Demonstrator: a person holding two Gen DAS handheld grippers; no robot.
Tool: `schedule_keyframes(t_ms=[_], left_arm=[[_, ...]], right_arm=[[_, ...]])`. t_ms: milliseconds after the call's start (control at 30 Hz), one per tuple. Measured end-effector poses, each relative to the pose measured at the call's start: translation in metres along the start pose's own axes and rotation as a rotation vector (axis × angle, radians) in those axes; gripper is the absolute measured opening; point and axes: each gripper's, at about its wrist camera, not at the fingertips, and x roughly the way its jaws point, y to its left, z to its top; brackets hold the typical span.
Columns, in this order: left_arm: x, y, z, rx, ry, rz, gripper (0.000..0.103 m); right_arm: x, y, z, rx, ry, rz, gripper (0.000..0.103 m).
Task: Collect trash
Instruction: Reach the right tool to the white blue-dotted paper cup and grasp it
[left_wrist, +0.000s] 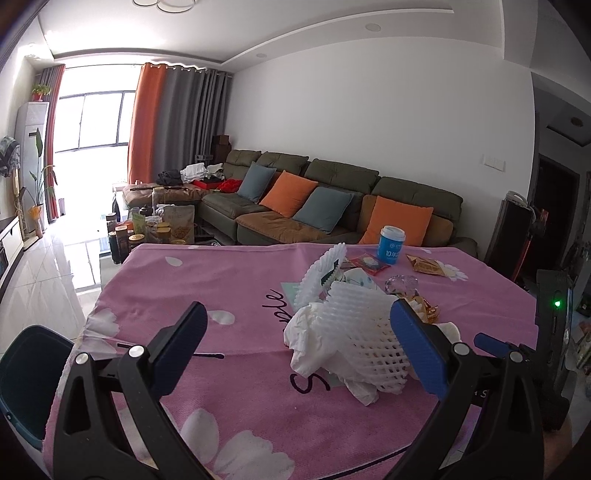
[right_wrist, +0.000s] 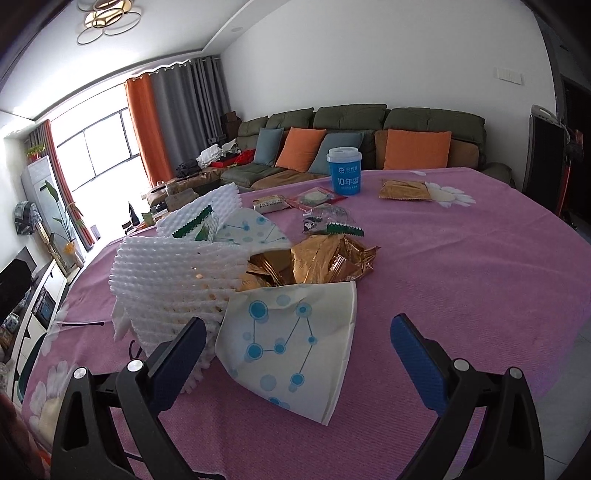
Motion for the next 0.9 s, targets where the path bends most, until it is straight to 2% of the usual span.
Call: schedule_keyframes(t_ms=[367, 433, 500, 567, 900], left_arm=[[0.019, 0.002, -0.001, -0.005, 0.029, -0.020, 0.097], [0.022, 0.000, -0.002, -0.005, 0.036, -0.025, 0.097], [0.023, -0.001, -0.003, -0.004, 0.043, -0.030, 0.097], [0.025, -0.002, -0.003, 0.000, 0.046, -0.032, 0.097], [0.031, -0.020, -0.002, 0.033, 0.059, -0.063, 0.097]], right_arm=[[0.013, -0.006, -0.003, 0.041, 0.057, -0.005, 0.096], [0.016, -0.008, -0.004, 0.036, 0.068, -0.010, 0.093], [0.019, -0.011, -0.006, 0.044, 0.086, -0.012, 0.084], [0.021, -0.013, -0.007, 0.040, 0.100, -0.016, 0.079], [0.010, -0.022, -0.007, 0.038, 0.072, 0.004, 0.078]])
